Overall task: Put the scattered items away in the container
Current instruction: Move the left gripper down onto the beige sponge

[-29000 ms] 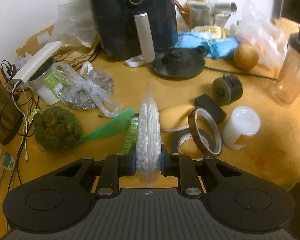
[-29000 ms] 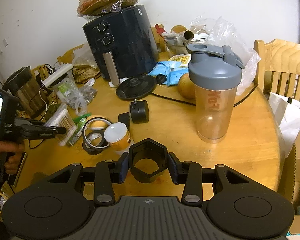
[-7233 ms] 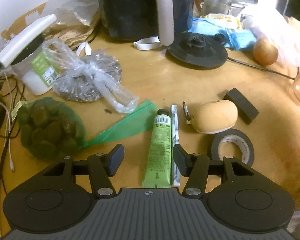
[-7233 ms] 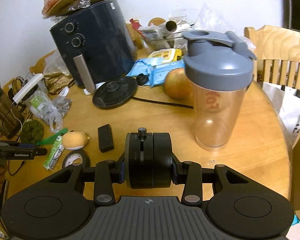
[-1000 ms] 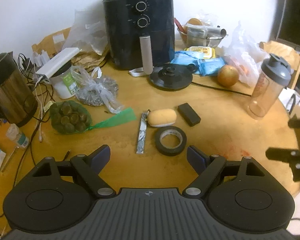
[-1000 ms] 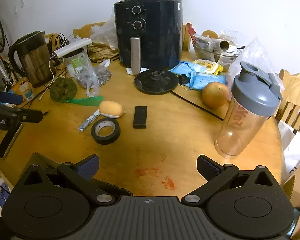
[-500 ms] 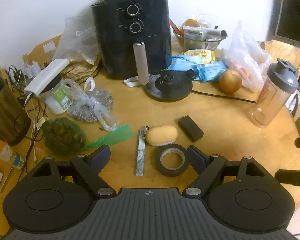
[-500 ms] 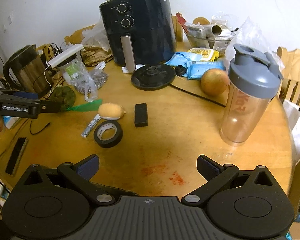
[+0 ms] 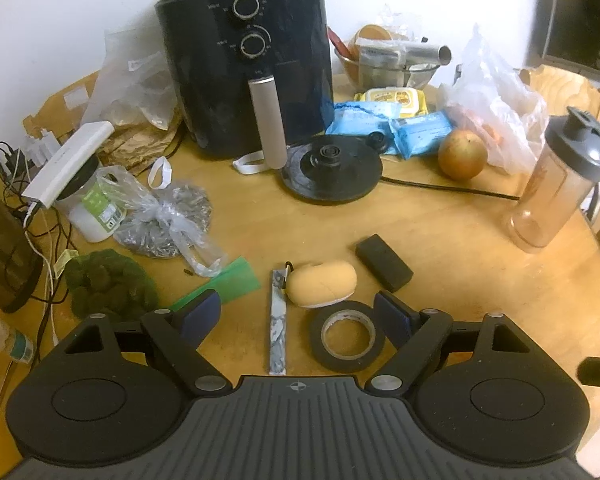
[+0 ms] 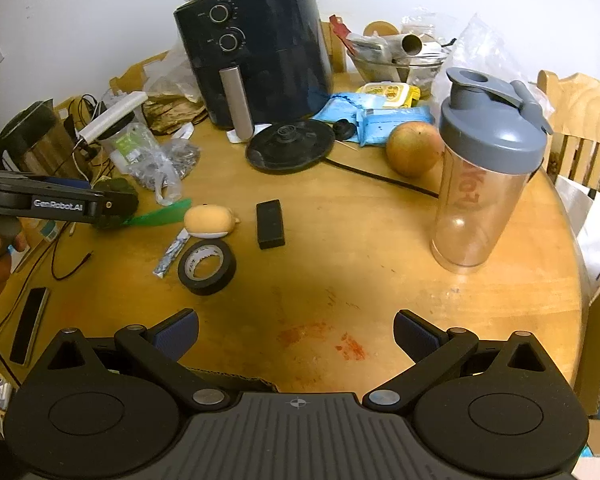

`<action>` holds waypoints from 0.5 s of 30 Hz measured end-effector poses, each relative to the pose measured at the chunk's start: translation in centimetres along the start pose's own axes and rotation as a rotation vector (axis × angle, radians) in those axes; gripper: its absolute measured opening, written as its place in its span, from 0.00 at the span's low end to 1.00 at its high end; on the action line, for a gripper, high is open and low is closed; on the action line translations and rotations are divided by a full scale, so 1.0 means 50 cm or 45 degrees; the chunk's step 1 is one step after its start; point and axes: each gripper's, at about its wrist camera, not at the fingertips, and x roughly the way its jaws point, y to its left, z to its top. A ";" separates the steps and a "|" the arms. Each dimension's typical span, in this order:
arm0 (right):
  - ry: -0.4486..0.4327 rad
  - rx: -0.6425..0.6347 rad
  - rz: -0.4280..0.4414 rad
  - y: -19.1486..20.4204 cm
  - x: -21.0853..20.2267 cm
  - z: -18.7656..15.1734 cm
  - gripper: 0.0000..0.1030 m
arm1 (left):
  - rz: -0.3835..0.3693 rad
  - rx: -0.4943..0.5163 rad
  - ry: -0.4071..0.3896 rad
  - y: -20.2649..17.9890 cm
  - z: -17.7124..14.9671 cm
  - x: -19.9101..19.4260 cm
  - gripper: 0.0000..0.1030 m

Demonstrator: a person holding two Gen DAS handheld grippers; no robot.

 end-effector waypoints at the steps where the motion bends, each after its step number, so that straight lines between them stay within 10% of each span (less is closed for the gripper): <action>1: 0.000 0.006 -0.004 0.000 0.000 -0.001 1.00 | -0.003 0.004 0.004 0.001 0.001 0.007 0.82; 15: 0.046 0.131 -0.094 -0.018 0.006 -0.017 1.00 | -0.080 -0.024 0.049 0.010 0.002 0.119 0.82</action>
